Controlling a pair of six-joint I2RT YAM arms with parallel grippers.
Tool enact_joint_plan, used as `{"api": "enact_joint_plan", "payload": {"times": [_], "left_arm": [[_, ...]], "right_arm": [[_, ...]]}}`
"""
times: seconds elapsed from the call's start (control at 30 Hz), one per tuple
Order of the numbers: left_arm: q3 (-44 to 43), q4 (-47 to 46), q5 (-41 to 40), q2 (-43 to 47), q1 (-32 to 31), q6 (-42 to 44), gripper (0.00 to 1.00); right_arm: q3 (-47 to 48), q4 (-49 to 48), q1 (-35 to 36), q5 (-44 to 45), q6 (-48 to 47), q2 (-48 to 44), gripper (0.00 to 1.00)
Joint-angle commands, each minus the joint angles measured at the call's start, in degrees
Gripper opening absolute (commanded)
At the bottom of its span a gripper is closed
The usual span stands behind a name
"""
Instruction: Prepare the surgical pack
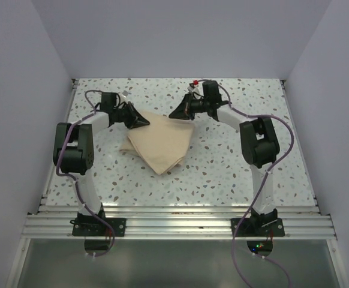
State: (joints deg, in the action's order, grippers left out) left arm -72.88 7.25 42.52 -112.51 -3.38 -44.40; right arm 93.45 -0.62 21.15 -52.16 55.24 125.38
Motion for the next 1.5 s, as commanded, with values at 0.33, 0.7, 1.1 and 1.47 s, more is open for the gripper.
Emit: {"api": "enact_joint_plan", "payload": {"times": [0.33, 0.7, 1.1, 1.47], "left_arm": [[3.3, 11.9, -4.7, 4.4, 4.6, 10.8, 0.00], [7.3, 21.4, -12.5, 11.3, 4.8, 18.0, 0.00], [9.0, 28.2, -24.1, 21.5, 6.4, 19.4, 0.00], [9.2, 31.4, -33.0, 34.0, 6.4, 19.9, 0.25]], "right_arm": [[-14.9, 7.2, -0.8, -4.1, -11.7, -6.0, 0.06], [-20.8, 21.6, -0.2, -2.0, -23.4, -13.5, 0.07], [-27.5, 31.9, -0.6, 10.5, -23.8, -21.5, 0.03], [-25.7, 27.9, -0.7, 14.5, -20.6, -13.4, 0.04]]}}
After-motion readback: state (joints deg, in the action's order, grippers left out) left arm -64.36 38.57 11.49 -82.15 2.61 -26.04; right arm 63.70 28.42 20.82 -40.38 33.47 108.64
